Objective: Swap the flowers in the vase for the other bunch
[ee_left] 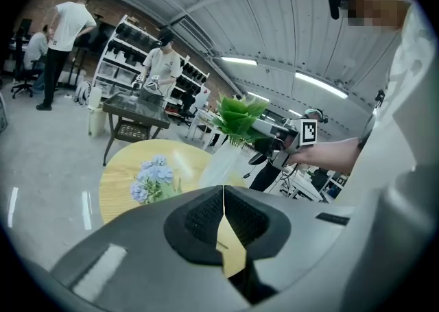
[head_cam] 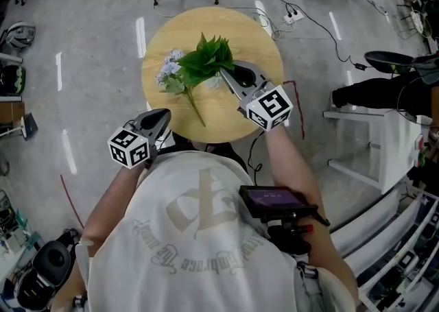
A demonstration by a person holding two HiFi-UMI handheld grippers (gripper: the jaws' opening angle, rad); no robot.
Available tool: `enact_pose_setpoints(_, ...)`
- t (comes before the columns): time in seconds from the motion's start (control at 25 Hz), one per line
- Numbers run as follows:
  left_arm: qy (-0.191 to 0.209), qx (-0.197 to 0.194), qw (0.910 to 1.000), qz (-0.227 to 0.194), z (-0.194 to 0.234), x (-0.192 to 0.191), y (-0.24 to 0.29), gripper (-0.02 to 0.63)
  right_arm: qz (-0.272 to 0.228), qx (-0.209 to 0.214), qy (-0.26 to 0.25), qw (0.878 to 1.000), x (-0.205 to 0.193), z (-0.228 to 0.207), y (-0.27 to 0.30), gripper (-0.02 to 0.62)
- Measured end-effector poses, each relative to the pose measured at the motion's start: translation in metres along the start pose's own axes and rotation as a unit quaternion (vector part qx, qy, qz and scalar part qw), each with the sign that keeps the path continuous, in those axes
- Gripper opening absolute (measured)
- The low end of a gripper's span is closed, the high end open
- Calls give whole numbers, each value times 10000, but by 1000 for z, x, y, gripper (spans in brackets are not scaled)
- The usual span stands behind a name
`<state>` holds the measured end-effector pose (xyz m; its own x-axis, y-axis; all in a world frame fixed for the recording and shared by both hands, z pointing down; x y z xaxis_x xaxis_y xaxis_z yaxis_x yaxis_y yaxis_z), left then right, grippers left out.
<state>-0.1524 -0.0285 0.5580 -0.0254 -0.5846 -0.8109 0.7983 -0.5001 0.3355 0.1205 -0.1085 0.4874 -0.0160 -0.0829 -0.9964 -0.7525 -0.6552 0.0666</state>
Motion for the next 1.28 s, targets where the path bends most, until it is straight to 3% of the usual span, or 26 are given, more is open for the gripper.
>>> enact_pose_setpoints(0.72,75,-188,9998,23,3,7,11,9,1009,134,-946,9903,10,6,7,23)
enact_pose_setpoints(1.28,107,-406,9991,59,19,15,13,9,1268,179,-1033,9864,11,9,-15,23)
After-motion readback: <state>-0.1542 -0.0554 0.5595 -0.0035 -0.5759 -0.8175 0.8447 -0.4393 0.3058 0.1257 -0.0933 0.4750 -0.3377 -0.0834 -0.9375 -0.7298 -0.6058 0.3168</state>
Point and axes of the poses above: the fingertips, and each gripper's own axes: y forward along the fingers, z to its left, x out of its top, the point moved 8 cm from there along -y, backward along the fingers, and after that the axes turned 6 degrees about -z, right-handed, at the moved point
